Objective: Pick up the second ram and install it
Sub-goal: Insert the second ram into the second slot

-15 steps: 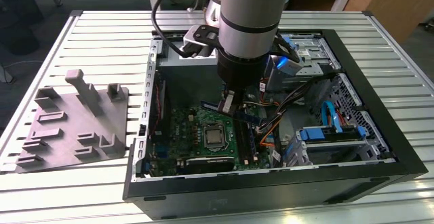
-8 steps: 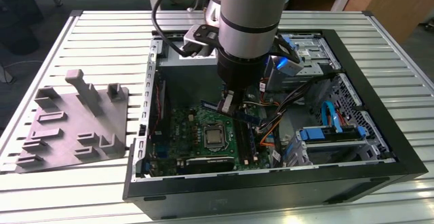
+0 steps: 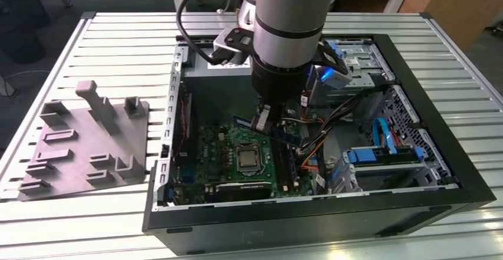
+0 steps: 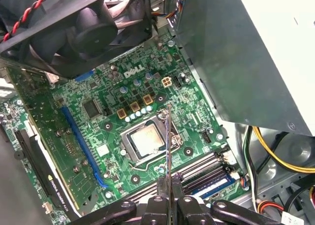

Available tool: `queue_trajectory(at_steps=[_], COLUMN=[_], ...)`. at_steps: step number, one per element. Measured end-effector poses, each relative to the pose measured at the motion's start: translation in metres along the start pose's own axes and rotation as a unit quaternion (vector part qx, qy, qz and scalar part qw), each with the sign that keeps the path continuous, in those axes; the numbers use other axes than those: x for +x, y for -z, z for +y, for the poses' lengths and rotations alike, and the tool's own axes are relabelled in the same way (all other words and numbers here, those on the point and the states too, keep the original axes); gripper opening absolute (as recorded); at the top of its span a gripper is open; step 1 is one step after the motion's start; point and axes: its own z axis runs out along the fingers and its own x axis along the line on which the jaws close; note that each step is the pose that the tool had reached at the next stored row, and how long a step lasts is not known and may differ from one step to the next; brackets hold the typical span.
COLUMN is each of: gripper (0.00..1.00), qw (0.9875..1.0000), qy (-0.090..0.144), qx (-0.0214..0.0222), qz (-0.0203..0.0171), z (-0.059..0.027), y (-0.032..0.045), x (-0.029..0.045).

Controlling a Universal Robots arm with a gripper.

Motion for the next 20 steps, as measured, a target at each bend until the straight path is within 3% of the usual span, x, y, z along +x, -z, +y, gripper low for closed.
queue_trajectory(at_steps=[20], gripper=[0.14], qw=[0.9997], qy=[-0.026], qx=[0.0], qz=[-0.0004], z=[0.0], y=[0.0], x=[0.0])
